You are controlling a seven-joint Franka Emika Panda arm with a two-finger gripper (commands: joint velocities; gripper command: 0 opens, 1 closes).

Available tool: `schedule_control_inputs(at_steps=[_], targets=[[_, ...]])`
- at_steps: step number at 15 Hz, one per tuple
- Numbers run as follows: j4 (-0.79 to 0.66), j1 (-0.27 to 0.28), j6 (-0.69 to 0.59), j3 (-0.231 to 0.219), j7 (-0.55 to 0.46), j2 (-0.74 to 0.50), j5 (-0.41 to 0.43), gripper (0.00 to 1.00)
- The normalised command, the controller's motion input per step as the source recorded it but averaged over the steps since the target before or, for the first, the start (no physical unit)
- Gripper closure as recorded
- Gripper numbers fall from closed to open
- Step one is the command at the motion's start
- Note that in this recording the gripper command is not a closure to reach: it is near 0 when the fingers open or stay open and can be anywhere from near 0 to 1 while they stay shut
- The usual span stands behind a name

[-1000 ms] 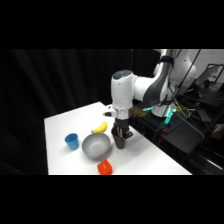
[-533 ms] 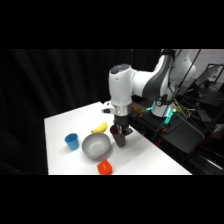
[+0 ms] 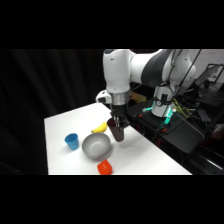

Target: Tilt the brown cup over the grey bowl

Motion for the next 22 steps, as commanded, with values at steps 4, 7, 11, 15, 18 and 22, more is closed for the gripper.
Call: schedule_control_inputs(at_steps=[4,7,11,15,18,22], targets=[[0.3,-0.095,-0.31,-0.019,-0.51,-0.11,0.254,0.11],[0.43,-0.166,-0.26,-0.066,-0.9,0.1,0.591,0.11],[0.61,-0.249,-0.43,-0.09,-0.99,0.36,0.715,0.11],[0.73,-0.291,-0.61,-0.001,-0.74,0.59,0.565,0.11],[0.75,-0.27,-0.71,0.069,-0.45,0.57,0.429,0.11],[0.67,-0.251,-0.75,0.075,-0.26,0.46,0.38,0.11]])
